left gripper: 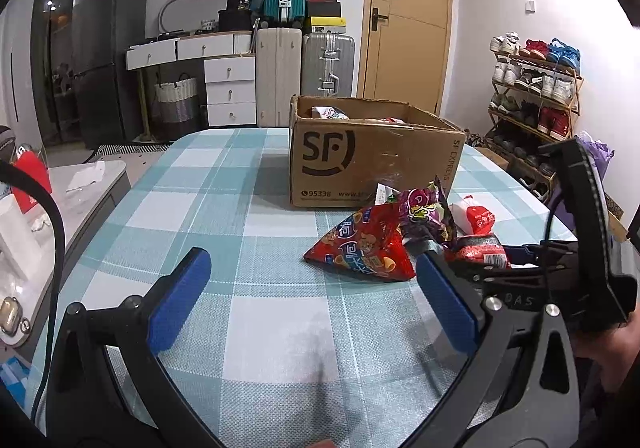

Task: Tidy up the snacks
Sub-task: 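Grasp the red barcode packet with the right gripper, then grasp the red triangular chip bag with the left gripper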

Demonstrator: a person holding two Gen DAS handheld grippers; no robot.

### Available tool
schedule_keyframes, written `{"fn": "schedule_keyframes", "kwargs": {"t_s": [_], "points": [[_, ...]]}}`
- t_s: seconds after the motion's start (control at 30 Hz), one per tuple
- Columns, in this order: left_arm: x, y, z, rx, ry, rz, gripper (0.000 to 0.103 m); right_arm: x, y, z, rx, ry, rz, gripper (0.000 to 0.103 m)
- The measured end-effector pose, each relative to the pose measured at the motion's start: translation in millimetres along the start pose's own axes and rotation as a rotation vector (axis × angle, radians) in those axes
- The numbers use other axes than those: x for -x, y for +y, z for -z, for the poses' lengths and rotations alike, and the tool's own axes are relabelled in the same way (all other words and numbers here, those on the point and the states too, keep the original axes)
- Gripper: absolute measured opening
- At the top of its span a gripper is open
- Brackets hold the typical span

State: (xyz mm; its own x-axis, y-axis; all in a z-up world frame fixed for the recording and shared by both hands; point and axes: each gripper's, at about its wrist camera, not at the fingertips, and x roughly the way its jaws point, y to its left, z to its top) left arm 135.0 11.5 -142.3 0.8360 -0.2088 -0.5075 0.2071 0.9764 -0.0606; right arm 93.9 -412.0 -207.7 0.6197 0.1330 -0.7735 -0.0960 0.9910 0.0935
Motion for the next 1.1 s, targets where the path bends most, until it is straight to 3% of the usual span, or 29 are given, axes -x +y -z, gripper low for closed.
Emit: {"fn": "schedule_keyframes", "kwargs": {"t_s": [0.23, 0.4, 0.67, 0.9, 1.1], "points": [[1, 1, 0, 0.006, -0.008, 0.003, 0.102, 15, -19, 12, -0.075, -0.014, -0.143, 0.053], [-2, 1, 0, 0.003, 0.005, 0.001, 0.102, 31, -29, 19, -0.112, -0.089, -0.221, 0.052], [-8, 3, 0, 0.014, 0.032, -0.008, 0.102, 37, -47, 20, -0.197, -0.134, -0.276, 0.052], [-27, 13, 0, 0.062, 0.121, -0.010, 0.102, 40, -52, 22, -0.208, -0.160, -0.332, 0.052], [-41, 0, -2, 0.004, 0.156, 0.020, 0.102, 42, -62, 25, -0.254, -0.182, -0.404, 0.052]]}}
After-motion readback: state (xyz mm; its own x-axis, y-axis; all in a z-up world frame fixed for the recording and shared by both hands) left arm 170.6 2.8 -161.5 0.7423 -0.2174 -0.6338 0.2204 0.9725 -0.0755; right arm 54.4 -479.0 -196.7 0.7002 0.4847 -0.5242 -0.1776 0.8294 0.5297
